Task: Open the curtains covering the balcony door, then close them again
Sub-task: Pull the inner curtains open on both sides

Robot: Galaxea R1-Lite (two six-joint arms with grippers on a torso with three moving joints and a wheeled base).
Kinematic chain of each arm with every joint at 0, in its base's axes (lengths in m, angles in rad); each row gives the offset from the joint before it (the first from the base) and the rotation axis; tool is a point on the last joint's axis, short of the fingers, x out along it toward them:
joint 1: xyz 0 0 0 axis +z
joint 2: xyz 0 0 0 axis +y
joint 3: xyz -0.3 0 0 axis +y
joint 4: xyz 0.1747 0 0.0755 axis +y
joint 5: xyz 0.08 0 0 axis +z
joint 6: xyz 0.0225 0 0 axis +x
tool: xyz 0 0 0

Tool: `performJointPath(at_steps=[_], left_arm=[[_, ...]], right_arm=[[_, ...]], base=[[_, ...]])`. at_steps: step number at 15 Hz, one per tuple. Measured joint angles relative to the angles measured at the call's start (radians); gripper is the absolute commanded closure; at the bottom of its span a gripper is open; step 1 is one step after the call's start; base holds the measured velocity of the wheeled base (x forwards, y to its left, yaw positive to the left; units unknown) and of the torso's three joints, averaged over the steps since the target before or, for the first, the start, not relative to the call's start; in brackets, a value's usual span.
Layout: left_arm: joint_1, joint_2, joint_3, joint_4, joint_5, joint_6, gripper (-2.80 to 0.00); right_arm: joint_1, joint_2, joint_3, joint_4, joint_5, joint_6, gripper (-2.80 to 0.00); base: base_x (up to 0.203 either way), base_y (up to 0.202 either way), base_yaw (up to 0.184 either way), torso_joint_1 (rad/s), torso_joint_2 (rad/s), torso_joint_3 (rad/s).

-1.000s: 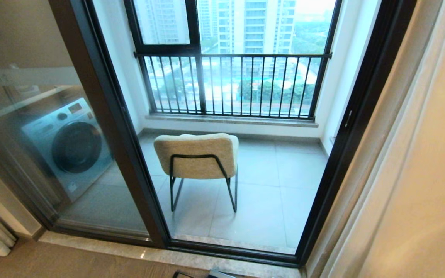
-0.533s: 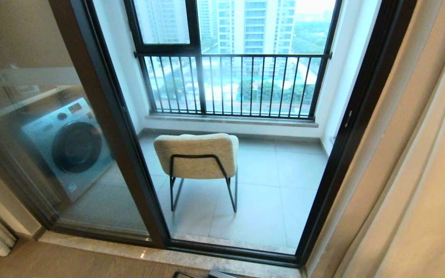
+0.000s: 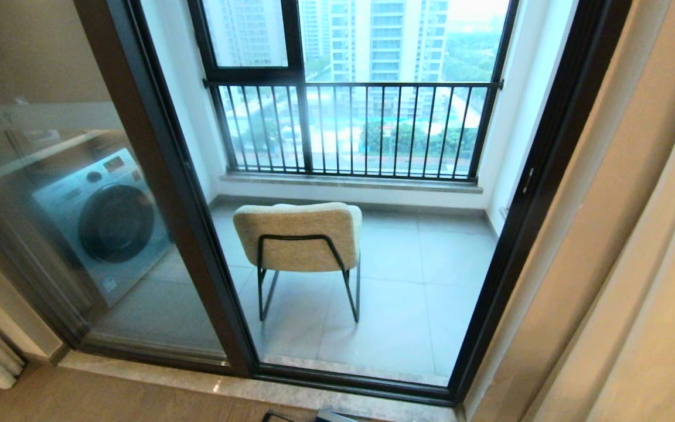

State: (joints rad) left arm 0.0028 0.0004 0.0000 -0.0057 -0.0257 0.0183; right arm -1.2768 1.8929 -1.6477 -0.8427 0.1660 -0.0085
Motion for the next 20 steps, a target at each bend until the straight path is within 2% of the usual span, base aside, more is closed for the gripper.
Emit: performJointPath(at_steps=[2, 5, 10, 13, 15, 20], left_arm=[[0.000, 0.000, 0.000, 0.000, 0.000, 0.000, 0.00], [0.000, 0.000, 0.000, 0.000, 0.000, 0.000, 0.00], [0.000, 0.000, 0.000, 0.000, 0.000, 0.000, 0.00], [0.000, 0.000, 0.000, 0.000, 0.000, 0.000, 0.00], [0.000, 0.000, 0.000, 0.000, 0.000, 0.000, 0.00], [0.000, 0.000, 0.000, 0.000, 0.000, 0.000, 0.00]], right_arm=[[0.002, -0.022, 0.011, 0.007, 0.051, 0.001, 0.00], [0.018, -0.091, 0.063, 0.010, 0.176, 0.010, 0.00], [0.108, -0.281, 0.242, 0.011, 0.409, 0.095, 0.00], [0.234, -0.386, 0.321, 0.011, 0.519, 0.169, 0.00], [0.340, -0.432, 0.345, 0.010, 0.565, 0.205, 0.00], [0.621, -0.476, 0.406, -0.003, 0.588, 0.240, 0.00]], base=[[0.000, 0.000, 0.000, 0.000, 0.00, 0.000], [0.000, 0.000, 0.000, 0.000, 0.00, 0.000], [0.000, 0.000, 0.000, 0.000, 0.00, 0.000], [0.000, 0.000, 0.000, 0.000, 0.00, 0.000], [0.000, 0.000, 0.000, 0.000, 0.00, 0.000], [0.000, 0.000, 0.000, 0.000, 0.00, 0.000]])
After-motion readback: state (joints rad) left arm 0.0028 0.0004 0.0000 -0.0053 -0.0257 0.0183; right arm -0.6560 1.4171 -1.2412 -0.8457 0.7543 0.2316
